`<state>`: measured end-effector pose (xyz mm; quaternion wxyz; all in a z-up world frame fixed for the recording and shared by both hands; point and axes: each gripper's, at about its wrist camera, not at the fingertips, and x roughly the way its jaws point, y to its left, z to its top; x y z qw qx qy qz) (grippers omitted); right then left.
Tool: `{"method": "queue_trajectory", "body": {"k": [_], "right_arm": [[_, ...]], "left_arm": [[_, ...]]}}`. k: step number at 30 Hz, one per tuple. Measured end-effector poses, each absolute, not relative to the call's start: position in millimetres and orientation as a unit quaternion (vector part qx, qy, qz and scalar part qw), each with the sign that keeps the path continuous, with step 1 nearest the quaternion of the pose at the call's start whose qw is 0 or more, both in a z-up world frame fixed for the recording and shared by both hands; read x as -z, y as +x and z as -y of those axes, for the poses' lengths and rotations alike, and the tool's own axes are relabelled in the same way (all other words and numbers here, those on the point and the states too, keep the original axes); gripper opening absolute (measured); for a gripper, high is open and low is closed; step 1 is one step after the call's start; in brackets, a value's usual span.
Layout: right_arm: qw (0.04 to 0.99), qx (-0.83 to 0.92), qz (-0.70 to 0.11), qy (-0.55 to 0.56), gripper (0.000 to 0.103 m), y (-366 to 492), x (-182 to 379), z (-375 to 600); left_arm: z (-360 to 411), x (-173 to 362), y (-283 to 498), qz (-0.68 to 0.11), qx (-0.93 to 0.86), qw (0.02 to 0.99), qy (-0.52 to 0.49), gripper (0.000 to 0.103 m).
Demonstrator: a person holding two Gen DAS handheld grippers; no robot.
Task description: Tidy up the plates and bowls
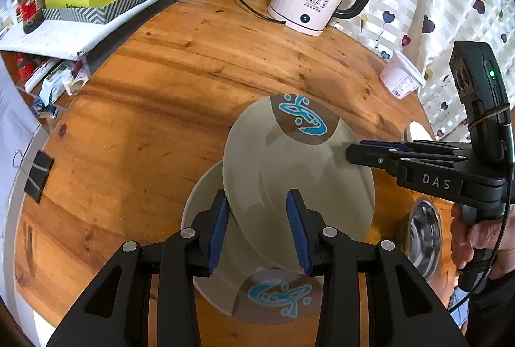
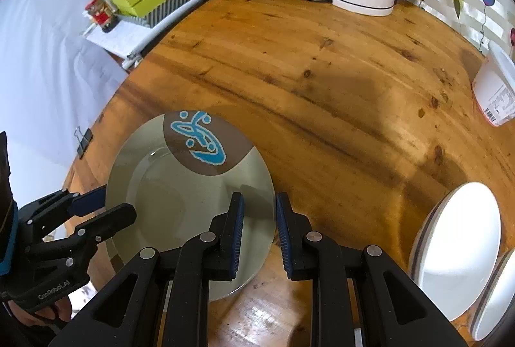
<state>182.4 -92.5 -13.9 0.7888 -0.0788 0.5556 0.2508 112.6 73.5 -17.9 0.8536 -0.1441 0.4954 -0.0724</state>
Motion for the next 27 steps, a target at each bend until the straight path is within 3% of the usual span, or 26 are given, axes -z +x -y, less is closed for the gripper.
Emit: {"method": "queue_trajectory", "body": {"k": [27], "right_arm": [[0.775,-0.271,-0.563,-0.099,0.02,148,26,71]], "left_arm": [[-88,25,75,-0.497,0.048,0.852,-0.158,0.038]]}}
